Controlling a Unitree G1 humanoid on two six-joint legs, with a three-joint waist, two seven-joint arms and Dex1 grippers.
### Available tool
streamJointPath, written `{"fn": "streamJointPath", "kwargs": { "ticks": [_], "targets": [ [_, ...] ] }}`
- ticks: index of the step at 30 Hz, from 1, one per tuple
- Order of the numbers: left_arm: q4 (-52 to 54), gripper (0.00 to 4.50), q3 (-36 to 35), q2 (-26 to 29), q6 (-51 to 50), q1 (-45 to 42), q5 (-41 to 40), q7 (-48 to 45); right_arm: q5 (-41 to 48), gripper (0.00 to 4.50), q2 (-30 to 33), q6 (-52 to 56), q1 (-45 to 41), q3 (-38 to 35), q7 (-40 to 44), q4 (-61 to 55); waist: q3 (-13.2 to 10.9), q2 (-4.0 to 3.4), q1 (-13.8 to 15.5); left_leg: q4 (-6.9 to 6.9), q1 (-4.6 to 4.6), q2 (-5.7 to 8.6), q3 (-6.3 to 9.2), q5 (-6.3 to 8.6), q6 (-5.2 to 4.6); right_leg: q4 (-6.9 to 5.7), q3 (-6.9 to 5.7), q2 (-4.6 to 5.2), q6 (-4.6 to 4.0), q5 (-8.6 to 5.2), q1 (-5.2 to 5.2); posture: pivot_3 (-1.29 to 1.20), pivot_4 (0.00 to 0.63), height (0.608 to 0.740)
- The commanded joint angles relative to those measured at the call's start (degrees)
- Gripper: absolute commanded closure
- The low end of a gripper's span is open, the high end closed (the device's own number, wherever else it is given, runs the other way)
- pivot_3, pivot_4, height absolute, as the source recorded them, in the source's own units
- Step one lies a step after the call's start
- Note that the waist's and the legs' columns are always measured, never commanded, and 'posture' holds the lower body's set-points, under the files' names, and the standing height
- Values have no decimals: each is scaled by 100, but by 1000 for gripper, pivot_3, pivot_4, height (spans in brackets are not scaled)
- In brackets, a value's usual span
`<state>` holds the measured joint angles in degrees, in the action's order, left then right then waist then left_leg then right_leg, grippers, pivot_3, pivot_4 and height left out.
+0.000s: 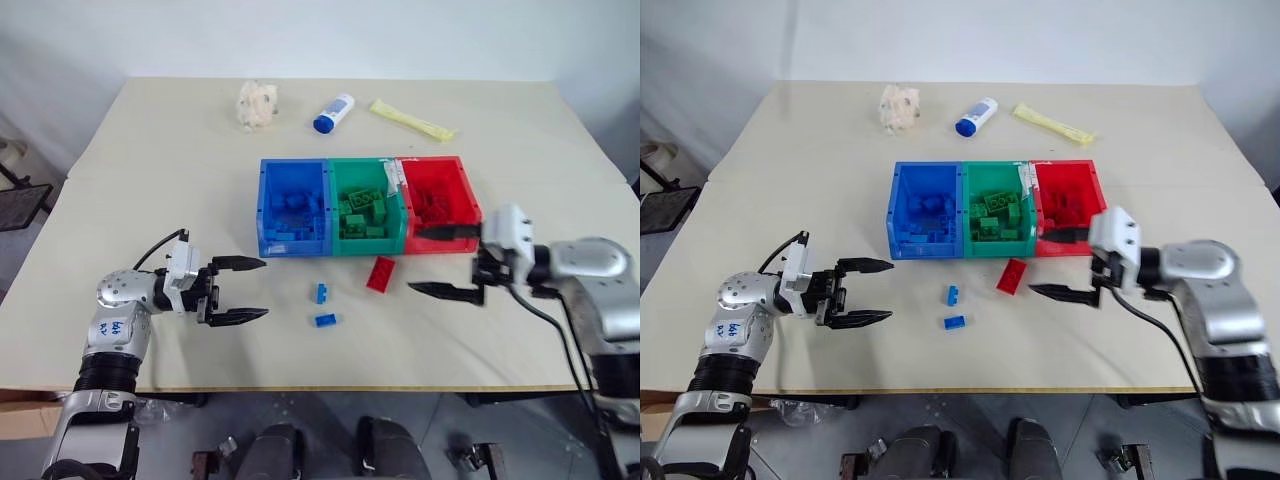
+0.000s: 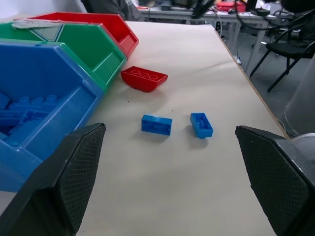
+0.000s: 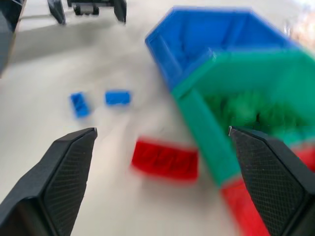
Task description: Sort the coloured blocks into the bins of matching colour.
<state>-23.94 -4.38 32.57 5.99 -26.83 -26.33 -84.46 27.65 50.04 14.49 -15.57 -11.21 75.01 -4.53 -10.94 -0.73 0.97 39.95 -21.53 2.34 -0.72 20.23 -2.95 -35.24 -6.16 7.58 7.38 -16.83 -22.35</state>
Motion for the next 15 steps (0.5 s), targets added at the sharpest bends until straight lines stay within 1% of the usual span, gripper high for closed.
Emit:
{"fn": "streamJointPath", "kwargs": {
  "ticks": [1, 5, 8, 12, 14, 15],
  "targets": [
    [-34, 0, -50, 39, 59, -57, -8, -91, 268, 20, 433, 114, 720, -1044, 126, -235, 0, 0, 37, 1, 0, -1, -2, 0, -1, 8, -1, -1, 1, 1, 4, 0, 150, 740],
    [-80, 0, -45, 41, 63, -93, -11, -135, 276, 20, 666, 84, 1392, -1644, 168, -226, 0, 0, 34, 2, 5, -8, -14, -1, -4, 27, 0, -1, 5, 3, 14, 0, 150, 740],
    [-89, 0, -45, 42, 57, -99, -17, -163, 300, 20, 712, 106, 1677, -1856, 146, -325, 0, 0, 37, 1, 12, -15, -15, -1, -3, 28, 2, 0, 5, 3, 19, 0, 150, 740],
    [-74, 0, -40, 29, 37, -122, -17, -169, 326, 20, 664, 164, 1656, -1752, -4, -467, 0, 0, 38, 1, 12, -14, -16, -1, -3, 30, 5, 4, 5, 3, 19, 0, 150, 740],
    [-55, 0, -39, 21, 34, -122, -19, -163, 331, 20, 593, 220, 1605, -1609, -114, -589, 0, 0, 38, 1, 12, -15, -12, -1, -3, 30, 7, 6, 4, 3, 20, 0, 150, 740],
    [-36, 0, -39, 14, 36, -116, -22, -155, 312, 20, 491, 324, 1525, -1405, -307, -753, 0, 0, 38, 1, 12, -14, -12, -1, -3, 31, 8, 7, 4, 3, 20, 0, 150, 740]
  ]
}}
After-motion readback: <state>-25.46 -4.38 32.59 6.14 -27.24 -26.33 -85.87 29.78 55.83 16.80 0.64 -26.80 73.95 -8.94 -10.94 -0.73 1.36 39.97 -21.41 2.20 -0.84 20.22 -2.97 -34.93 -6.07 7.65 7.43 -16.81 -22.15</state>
